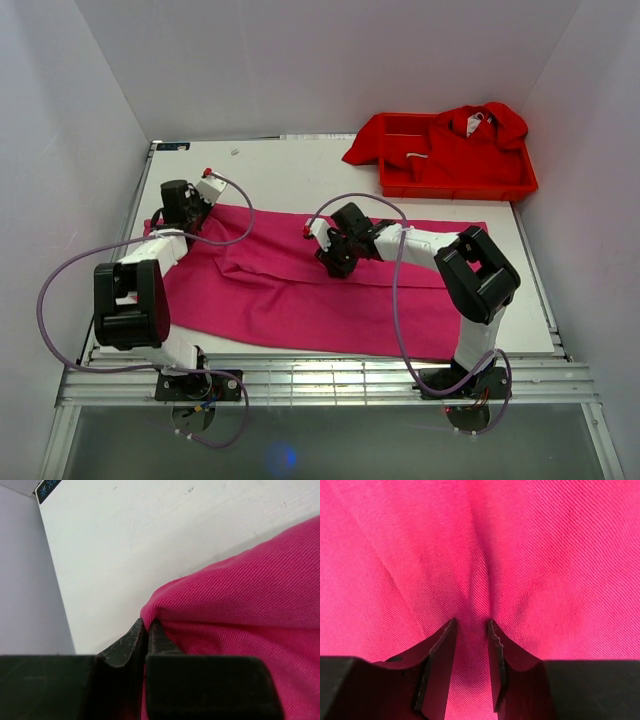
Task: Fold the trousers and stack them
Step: Flatten the trousers out
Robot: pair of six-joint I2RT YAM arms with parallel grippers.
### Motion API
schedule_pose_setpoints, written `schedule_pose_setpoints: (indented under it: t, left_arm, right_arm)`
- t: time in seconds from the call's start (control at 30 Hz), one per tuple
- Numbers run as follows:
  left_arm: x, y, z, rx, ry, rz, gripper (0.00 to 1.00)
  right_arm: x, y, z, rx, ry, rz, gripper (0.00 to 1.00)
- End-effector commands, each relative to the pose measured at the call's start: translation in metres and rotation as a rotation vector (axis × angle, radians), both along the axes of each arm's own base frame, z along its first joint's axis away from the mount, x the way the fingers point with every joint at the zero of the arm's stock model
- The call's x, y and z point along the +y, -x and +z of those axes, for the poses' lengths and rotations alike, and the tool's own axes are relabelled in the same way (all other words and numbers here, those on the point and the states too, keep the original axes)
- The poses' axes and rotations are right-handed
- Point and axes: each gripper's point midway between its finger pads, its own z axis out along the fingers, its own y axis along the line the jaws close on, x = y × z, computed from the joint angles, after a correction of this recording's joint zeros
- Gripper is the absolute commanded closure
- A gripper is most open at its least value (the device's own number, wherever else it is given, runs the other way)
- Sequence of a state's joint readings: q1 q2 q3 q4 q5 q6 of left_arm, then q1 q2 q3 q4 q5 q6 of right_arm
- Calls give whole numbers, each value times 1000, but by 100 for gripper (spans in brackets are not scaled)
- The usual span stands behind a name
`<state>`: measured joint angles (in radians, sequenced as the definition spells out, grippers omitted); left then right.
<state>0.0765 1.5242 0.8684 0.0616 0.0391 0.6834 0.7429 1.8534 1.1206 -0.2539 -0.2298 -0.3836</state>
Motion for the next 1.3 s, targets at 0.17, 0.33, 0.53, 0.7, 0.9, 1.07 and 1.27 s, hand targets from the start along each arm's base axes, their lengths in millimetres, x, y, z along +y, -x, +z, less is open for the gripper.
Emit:
schedule_pose_setpoints:
  t: [0.17, 0.33, 0.53, 0.7, 0.9, 1.07, 1.27]
  left_arm:
    - [-22, -41, 51, -299, -236, -218, 44]
    - [-8, -21, 46, -196, -198, -141, 2]
    - [22, 19, 20, 117, 162, 51, 4]
    - [47, 40, -19, 306, 361, 171, 6]
    - [76, 22, -36, 424, 723, 227, 5]
    - [51, 13, -31, 499, 982, 124, 2]
    - [27, 2, -32, 542, 1223, 63, 2]
  right_arm:
    - [-131, 82, -67, 350, 446, -29, 64]
    - [-137, 77, -58, 346, 435, -38, 64]
    - [-149, 73, -48, 354, 422, -45, 64]
    - [-129, 69, -30, 372, 316, -28, 64]
    - [-120, 62, -24, 370, 288, -16, 63]
    - [-123, 64, -26, 381, 292, -7, 63]
    - [-124, 64, -27, 388, 294, -10, 63]
